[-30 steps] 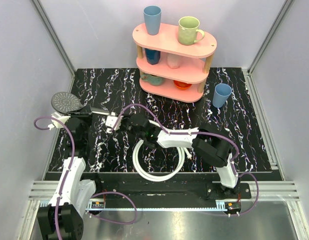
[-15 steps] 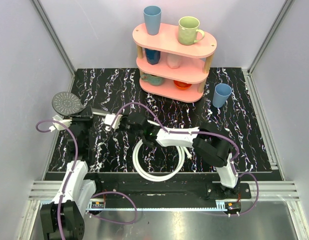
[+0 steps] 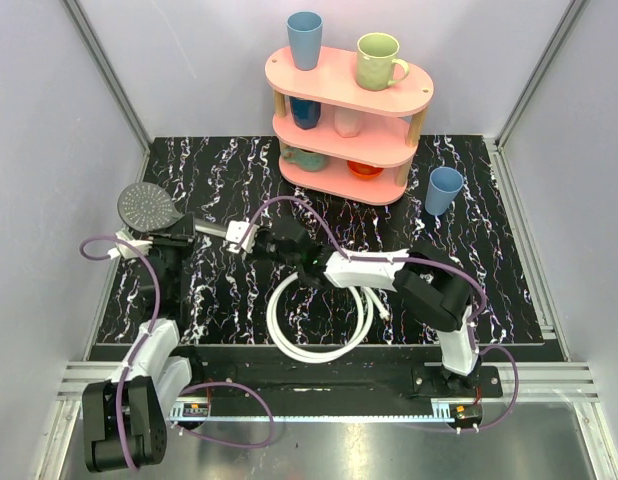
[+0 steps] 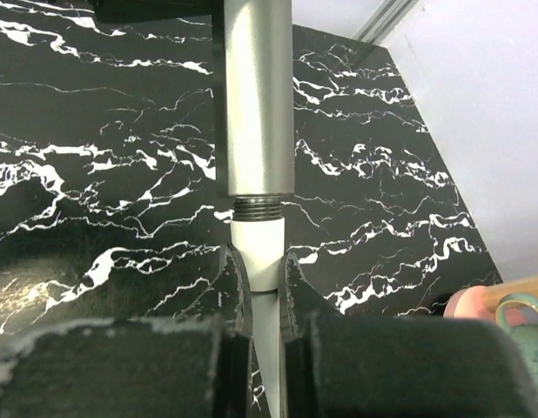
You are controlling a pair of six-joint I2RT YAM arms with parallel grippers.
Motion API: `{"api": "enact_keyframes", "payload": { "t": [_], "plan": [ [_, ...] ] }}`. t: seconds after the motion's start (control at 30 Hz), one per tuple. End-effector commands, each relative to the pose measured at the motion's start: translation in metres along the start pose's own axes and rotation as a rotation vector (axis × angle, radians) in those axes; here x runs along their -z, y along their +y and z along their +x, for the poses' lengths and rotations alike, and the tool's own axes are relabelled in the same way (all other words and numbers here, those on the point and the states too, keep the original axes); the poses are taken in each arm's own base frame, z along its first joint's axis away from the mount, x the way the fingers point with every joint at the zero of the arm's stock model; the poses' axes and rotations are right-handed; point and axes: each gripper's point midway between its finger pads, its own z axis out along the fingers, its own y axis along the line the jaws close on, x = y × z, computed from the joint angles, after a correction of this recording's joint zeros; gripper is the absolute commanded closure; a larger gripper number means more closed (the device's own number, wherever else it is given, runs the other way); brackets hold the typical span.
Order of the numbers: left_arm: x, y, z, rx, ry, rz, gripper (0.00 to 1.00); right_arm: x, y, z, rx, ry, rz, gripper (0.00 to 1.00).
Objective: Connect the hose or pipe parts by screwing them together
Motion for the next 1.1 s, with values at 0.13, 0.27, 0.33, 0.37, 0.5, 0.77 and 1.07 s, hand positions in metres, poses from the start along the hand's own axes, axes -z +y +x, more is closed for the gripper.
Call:
{"api": "enact_keyframes", "payload": {
  "t": [0.13,0.27,0.33,0.37,0.5,0.77,1.07],
  "plan": [
    [0.033,-0.074,0.053,0.042,0.335,0.377,1.0,0.019,-0.024,-0.088,-0.021,-0.289,-0.033,1.0],
    [0.037,-0.08,0.059,0.02,0.371,0.429,1.0,0.02,-0.024,-0.092,-0.056,-0.293,-0.084,1.0],
    [0.041,-0.086,0.064,-0.017,0.403,0.479,1.0,0.02,-0.019,-0.094,-0.071,-0.285,-0.134,1.0],
    [0.042,-0.088,0.066,-0.028,0.417,0.501,1.0,0.02,-0.019,-0.093,-0.076,-0.277,-0.149,1.0],
    [0.054,-0.102,0.072,-0.043,0.459,0.625,1.0,0.025,-0.014,-0.097,-0.142,-0.273,-0.262,1.0],
    [0.067,-0.124,0.084,-0.101,0.525,0.778,1.0,0.038,-0.017,-0.098,-0.258,-0.274,-0.428,1.0],
    [0.082,-0.138,0.092,-0.168,0.504,0.887,1.0,0.058,-0.022,-0.097,-0.364,-0.301,-0.588,1.0]
  ]
}}
